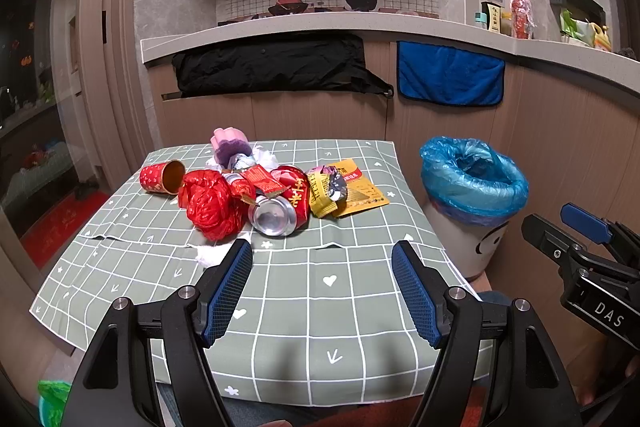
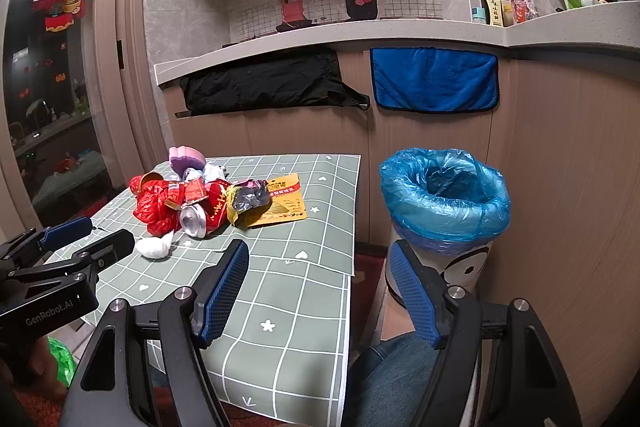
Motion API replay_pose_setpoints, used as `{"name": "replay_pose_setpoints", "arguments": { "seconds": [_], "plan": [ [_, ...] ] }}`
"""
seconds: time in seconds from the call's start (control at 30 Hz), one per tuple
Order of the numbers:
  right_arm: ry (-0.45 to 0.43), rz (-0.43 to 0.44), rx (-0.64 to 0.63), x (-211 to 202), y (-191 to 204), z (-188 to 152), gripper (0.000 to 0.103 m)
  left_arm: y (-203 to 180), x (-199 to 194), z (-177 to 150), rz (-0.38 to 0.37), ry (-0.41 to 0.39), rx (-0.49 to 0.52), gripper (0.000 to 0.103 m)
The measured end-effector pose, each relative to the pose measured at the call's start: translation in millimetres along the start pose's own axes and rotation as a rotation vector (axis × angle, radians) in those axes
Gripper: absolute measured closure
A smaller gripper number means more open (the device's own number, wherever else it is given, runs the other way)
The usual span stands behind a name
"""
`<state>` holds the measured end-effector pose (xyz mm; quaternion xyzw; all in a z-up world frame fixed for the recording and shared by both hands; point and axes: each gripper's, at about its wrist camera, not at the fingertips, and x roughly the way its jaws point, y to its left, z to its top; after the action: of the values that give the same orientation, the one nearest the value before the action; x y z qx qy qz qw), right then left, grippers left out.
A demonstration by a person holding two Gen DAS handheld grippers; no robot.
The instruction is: Collect trash
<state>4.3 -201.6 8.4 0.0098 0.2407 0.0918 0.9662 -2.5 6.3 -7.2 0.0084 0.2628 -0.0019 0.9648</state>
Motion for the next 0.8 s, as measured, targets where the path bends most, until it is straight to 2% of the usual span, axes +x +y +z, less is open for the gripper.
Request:
{"name": "replay_pose_setpoints", "arguments": {
  "seconds": [0.8],
  "plan": [
    [0.009,0.008,-0.003,4.7,1.8,-2.9,0.033,0.1,0.0,0.0,-0.003,0.001,-0.004,0.031]
  ]
}}
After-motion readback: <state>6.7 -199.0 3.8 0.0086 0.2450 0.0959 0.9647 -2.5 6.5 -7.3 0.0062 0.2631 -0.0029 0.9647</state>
